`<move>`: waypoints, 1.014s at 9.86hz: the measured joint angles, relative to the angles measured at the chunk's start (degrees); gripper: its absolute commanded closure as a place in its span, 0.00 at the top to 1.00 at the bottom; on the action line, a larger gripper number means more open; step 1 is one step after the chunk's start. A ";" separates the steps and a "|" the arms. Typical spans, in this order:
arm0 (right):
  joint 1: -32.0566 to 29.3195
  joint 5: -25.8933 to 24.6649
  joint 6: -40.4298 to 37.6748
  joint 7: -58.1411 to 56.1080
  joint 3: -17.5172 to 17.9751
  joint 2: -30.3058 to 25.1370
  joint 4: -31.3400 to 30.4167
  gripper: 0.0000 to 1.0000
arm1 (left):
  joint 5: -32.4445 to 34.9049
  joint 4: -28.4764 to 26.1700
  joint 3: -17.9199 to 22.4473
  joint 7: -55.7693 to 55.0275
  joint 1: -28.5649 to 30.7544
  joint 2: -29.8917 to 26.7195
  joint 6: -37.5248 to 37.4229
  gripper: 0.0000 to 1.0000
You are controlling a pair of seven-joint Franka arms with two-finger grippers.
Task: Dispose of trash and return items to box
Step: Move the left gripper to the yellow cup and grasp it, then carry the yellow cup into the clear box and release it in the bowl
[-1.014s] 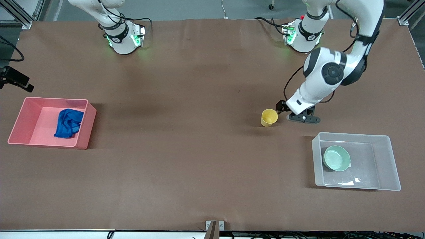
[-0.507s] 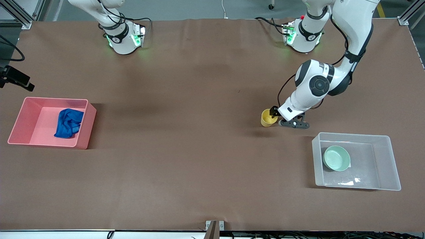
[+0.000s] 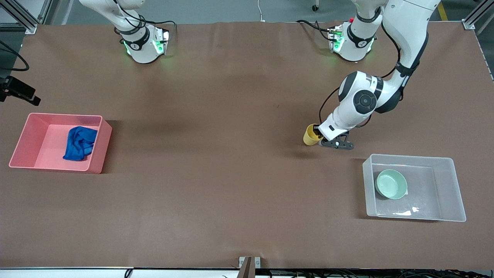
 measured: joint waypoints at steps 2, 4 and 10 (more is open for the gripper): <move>-0.04 0.00 0.03 0.00 -0.04 0.01 0.00 1.00 | 0.07 0.57 0.10 -1.15 0.17 -2.72 -2.44 0.00; -0.09 0.00 0.10 0.00 -0.17 0.04 0.00 1.00 | 0.07 2.55 2.99 -1.03 0.44 -8.73 -8.52 0.00; -0.12 0.00 0.10 0.00 -0.31 0.10 0.00 1.00 | 0.08 19.29 20.58 12.07 1.33 -4.88 -15.36 0.00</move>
